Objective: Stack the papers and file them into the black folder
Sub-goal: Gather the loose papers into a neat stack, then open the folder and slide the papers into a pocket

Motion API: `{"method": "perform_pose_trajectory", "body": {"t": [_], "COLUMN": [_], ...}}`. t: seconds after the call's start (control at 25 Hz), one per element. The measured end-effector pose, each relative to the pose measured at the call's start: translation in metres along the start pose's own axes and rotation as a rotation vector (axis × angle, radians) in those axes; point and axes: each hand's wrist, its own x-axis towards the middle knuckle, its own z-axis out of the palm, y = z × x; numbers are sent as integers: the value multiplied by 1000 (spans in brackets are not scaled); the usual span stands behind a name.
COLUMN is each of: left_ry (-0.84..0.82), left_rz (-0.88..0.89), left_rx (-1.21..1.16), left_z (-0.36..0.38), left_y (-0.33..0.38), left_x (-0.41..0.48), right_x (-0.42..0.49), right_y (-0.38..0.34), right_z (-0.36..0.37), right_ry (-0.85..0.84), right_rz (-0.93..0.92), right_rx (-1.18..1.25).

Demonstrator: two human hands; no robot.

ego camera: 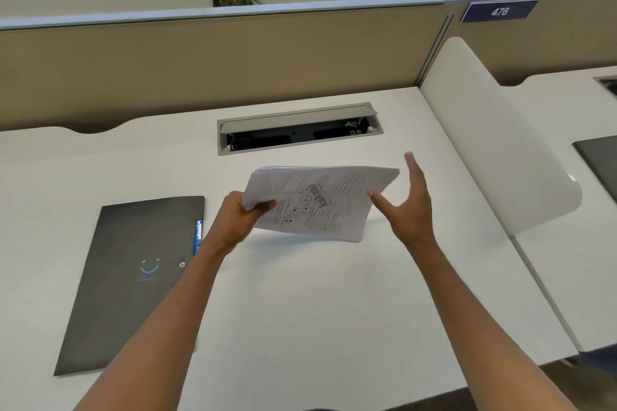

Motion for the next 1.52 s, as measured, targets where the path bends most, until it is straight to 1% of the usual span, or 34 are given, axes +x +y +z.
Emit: {"method": "perform_pose_trajectory", "body": {"t": [0.04, 0.08, 0.12, 0.2, 0.24, 0.36, 0.44, 0.52, 0.6, 0.68, 0.76, 0.8, 0.92, 1.04, 1.12, 1.2, 1.4, 1.52], "left_ry": [7, 12, 13, 12, 0, -28, -40, -64, -56, 14, 46, 43, -27, -97, -82, -41, 21, 54], "left_rz": [2, 21, 38, 71, 102, 138, 149, 164, 192, 176, 111, 65, -44, -124, -163, -188, -242, -259], "left_rx": [43, 89, 127, 177, 192, 255, 273, 230, 72, -142, -372, -446, -465, -489, -507, -513, -539, -566], "left_z": [-2, -3, -4, -6, -8, -18, -29, -45, -64, -79, -85, -85, -87, -95, -102, -110, -133, -142], "left_y": [4, 8, 11, 19, 23, 35, 42, 50, 56, 59, 56, 54, 39, 18, 5, -9, -44, -58], "left_x": [1, 2, 3, 4, 2, -7, -15, -23, -33, -44, -52, -57, -71, -88, -99, -109, -129, -137], "right_x": [6, 11, 15, 19, 20, 25, 24, 20, 13, 5, -5, -12, -28, -41, -49, -54, -67, -76], "right_y": [-18, -36, -53, -77, -84, -96, -100, -101, -100, -99, -99, -99, -98, -98, -100, -100, -97, -90], "right_z": [-2, -1, 1, 9, 12, 18, 21, 21, 22, 23, 29, 36, 61, 90, 108, 125, 162, 181], "right_ry": [-42, -123, -229, -419, -467, -494, -506, -494, -486, -498, -542, -566, -568, -565, -567, -588, -770, -813], "right_rz": [-138, -264, -349, -390, -383, -320, -287, -248, -164, -67, 29, 76, 231, 353, 409, 433, 449, 430], "right_rx": [-97, -186, -266, -407, -464, -511, -469, -375, -238, -92, 89, 191, 482, 657, 678, 649, 596, 588]}}
